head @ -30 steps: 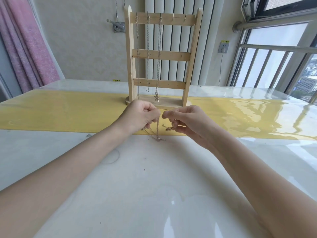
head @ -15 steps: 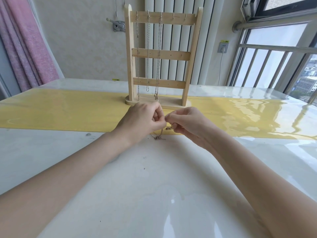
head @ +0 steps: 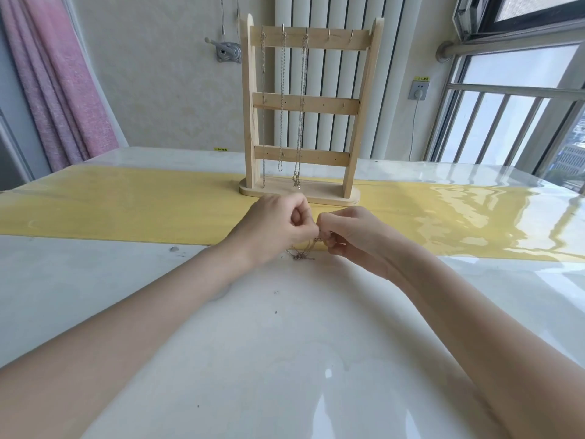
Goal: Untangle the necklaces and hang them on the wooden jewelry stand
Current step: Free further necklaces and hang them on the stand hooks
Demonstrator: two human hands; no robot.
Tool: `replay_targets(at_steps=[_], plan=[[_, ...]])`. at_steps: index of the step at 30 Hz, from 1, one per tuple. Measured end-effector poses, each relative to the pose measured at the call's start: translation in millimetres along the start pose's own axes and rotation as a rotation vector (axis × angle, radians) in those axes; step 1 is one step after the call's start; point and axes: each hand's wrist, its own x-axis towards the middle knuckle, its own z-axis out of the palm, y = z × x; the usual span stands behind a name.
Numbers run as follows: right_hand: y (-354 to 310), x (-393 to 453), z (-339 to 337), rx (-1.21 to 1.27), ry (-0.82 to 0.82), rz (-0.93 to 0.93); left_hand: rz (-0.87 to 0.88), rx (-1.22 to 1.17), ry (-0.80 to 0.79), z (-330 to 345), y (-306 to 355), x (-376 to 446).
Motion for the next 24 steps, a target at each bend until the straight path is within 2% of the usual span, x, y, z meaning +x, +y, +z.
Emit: replay_targets(at_steps=[3,8,14,18,20,24], plan=[[-1,1,-1,0.052,0.000,-0.022,-0.167,-0.252,-0.054,-4,-3,3],[1,2,-1,0.081,-0.020,-0.017,-0.225,-0.345,-0.057,-5,1,5],[-3,0,0,0.266,-0.101,0.003,-0.297,-0.425,-0.110,-6,3,4],[-1,0,3,0.129,-0.146,-0.023,-0.359,-0.597,-0.032,-5,5,5],[-1,0,2,0.122,-0.134,-0.042,-0.401,-0.696,-0.009,-6,6,5],[-1,0,0,0.144,-0.090,-0.050,-0.399,-0.742,0.053,-8,8,4]])
